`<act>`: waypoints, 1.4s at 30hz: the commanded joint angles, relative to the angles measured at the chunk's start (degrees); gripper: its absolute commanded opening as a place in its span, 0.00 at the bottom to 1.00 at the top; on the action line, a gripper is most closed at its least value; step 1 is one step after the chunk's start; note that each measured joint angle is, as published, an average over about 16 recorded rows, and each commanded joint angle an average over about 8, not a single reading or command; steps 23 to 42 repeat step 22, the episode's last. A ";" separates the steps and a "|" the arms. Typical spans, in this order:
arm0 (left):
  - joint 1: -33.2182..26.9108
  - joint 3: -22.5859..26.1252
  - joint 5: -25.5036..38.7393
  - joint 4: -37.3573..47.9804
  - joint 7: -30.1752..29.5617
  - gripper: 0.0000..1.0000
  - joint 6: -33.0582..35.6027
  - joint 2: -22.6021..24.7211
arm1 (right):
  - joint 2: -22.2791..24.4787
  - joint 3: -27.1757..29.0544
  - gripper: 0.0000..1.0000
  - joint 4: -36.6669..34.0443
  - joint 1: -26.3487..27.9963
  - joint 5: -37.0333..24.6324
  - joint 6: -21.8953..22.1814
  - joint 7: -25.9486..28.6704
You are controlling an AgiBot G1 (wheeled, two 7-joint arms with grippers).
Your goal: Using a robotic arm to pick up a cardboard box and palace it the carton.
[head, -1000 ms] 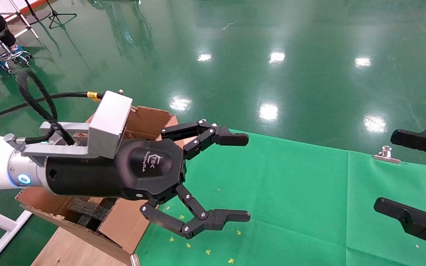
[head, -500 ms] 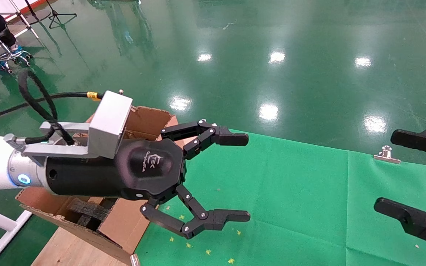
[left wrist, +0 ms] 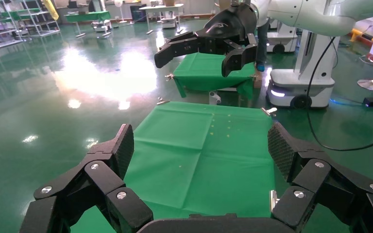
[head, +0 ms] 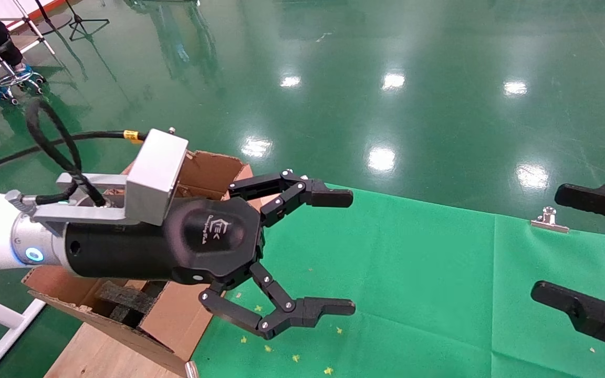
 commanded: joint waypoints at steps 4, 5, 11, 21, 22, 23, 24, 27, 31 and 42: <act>0.00 0.00 0.00 0.00 0.00 1.00 0.00 0.00 | 0.00 0.00 1.00 0.00 0.00 0.00 0.00 0.00; 0.00 0.00 0.00 0.00 0.00 1.00 0.00 0.00 | 0.00 0.00 1.00 0.00 0.00 0.00 0.00 0.00; 0.00 0.00 -0.01 0.00 0.00 1.00 0.00 0.00 | 0.00 0.00 1.00 0.00 0.00 0.00 0.00 0.00; 0.00 0.00 -0.02 0.00 0.00 1.00 0.00 0.00 | 0.00 0.00 1.00 0.00 0.00 0.00 0.00 0.00; 0.00 0.00 -0.02 0.00 0.00 1.00 0.00 0.00 | 0.00 0.00 1.00 0.00 0.00 0.00 0.00 0.00; 0.00 0.00 -0.02 0.00 0.00 1.00 0.00 0.00 | 0.00 0.00 1.00 0.00 0.00 0.00 0.00 0.00; 0.00 0.00 -0.02 0.00 0.00 1.00 0.00 0.00 | 0.00 0.00 1.00 0.00 0.00 0.00 0.00 0.00; 0.00 0.00 -0.02 0.00 0.00 1.00 0.00 0.00 | 0.00 0.00 1.00 0.00 0.00 0.00 0.00 0.00; 0.00 0.00 -0.02 0.00 0.00 1.00 0.00 0.00 | 0.00 0.00 1.00 0.00 0.00 0.00 0.00 0.00; 0.00 0.00 -0.02 0.00 0.00 1.00 0.00 0.00 | 0.00 0.00 1.00 0.00 0.00 0.00 0.00 0.00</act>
